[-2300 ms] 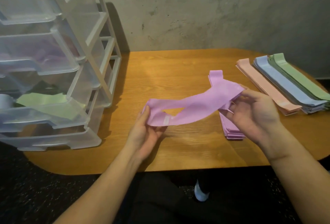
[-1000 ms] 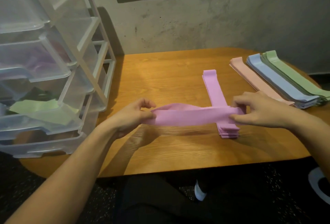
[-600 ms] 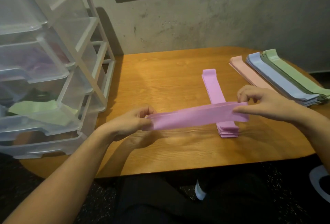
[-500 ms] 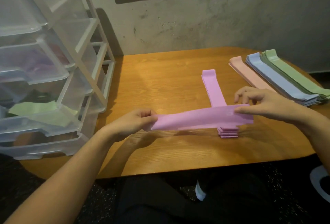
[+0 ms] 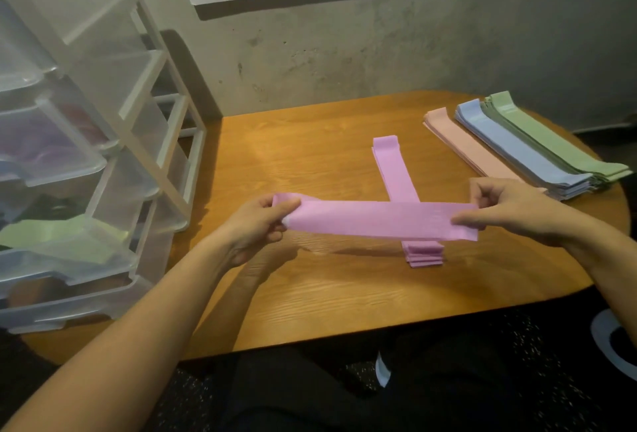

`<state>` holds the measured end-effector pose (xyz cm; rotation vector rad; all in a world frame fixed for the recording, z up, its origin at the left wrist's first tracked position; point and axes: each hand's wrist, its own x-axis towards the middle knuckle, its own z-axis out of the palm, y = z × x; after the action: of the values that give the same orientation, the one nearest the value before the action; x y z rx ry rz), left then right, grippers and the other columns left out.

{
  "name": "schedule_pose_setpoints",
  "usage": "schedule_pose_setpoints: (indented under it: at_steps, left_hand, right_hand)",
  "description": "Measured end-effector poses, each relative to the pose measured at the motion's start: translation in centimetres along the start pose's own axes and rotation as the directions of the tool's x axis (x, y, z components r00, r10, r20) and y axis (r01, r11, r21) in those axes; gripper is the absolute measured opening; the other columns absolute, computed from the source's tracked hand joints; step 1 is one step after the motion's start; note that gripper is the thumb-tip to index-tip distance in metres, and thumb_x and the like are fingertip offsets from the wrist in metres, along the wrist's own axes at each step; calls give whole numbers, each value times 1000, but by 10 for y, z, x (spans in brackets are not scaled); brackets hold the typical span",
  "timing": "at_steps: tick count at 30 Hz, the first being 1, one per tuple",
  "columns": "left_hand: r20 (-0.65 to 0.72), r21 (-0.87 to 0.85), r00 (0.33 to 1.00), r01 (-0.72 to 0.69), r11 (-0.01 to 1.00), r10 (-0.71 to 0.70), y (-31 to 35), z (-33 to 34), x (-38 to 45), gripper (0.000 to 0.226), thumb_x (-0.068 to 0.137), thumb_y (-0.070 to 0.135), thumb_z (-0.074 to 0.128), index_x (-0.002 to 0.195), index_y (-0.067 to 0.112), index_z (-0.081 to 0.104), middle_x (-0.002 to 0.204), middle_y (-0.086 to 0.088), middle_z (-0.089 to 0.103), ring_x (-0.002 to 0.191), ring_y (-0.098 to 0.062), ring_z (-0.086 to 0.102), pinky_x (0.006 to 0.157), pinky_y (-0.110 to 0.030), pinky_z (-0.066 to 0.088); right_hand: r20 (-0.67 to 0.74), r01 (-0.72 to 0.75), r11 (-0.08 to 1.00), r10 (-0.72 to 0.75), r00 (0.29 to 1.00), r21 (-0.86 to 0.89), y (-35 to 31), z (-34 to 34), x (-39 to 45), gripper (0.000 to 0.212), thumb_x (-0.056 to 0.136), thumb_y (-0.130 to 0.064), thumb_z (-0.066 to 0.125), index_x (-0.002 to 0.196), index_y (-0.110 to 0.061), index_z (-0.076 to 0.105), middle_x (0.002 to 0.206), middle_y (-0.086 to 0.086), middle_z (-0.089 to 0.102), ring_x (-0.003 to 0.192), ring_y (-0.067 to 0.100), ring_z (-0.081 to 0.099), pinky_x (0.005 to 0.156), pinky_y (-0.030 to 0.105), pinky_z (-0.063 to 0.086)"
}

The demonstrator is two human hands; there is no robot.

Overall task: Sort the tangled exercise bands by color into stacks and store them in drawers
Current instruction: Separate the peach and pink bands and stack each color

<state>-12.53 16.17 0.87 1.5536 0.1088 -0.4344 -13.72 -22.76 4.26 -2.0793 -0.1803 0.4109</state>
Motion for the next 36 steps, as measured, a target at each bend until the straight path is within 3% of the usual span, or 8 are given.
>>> schedule_pose_setpoints:
  at_steps: [4,8,15,19,22,27,30,36]
  left_hand:
    - [-67,-6,998,10,1000,-11,13,11,26,28,101,33,58,108,9,72,71,2,52,54,-5,31,45,-18,21]
    - [-82,-19,993,80,997,-81,29,31,52,33,102,45,53,90,17,64,65,3,50,50,-6,34,48,-20,21]
    - [-59,3,992,117,993,-116,51,48,101,18,90,10,35,77,19,44,67,0,28,56,-12,22,51,-25,22]
    - [-93,221,996,20,975,1,57,56,131,9,102,18,54,93,19,53,73,4,46,59,-9,38,57,-23,35]
    - [-130,306,989,-23,952,66,64,64,152,10,97,32,65,102,25,63,78,8,58,72,-7,52,68,-25,42]
    - [-142,218,984,-74,973,106,70,87,182,15,92,28,72,98,18,64,86,0,68,71,-9,64,69,-24,53]
    - [-159,252,978,-93,963,136,73,102,197,14,92,28,73,89,19,64,82,-1,65,59,-7,61,57,-19,52]
    - [-192,466,961,-90,880,200,77,123,223,19,88,33,77,90,19,65,80,0,63,61,-8,55,47,-18,38]
  right_hand:
    - [-6,-55,997,55,998,61,6,3,-3,29,80,-23,79,107,-26,68,92,9,74,82,26,70,65,27,57]
    - [-1,-50,991,51,999,125,16,-1,-5,13,87,-16,73,90,-25,81,94,1,75,83,21,66,66,26,53]
    - [93,-65,994,56,994,89,30,-20,-18,25,91,-5,68,106,-23,78,106,-5,76,100,7,69,78,14,53]
    - [173,-35,994,17,985,100,37,-27,-23,41,89,12,62,116,-18,70,109,-1,76,104,6,69,81,14,52]
    - [-54,64,998,-63,997,11,44,-26,-22,31,87,5,69,93,-24,78,92,-6,76,92,6,69,77,16,54]
    - [-124,303,913,-346,930,-274,63,-17,-16,26,80,-14,82,86,-38,76,104,-10,59,105,1,49,88,4,34]
    - [-178,361,858,-445,878,-366,67,-8,-11,9,76,-39,74,84,-43,73,111,-24,58,110,0,46,97,19,36]
    - [-179,406,798,-524,833,-446,63,12,4,13,85,-37,75,96,-30,77,92,-24,61,90,6,54,75,42,49]
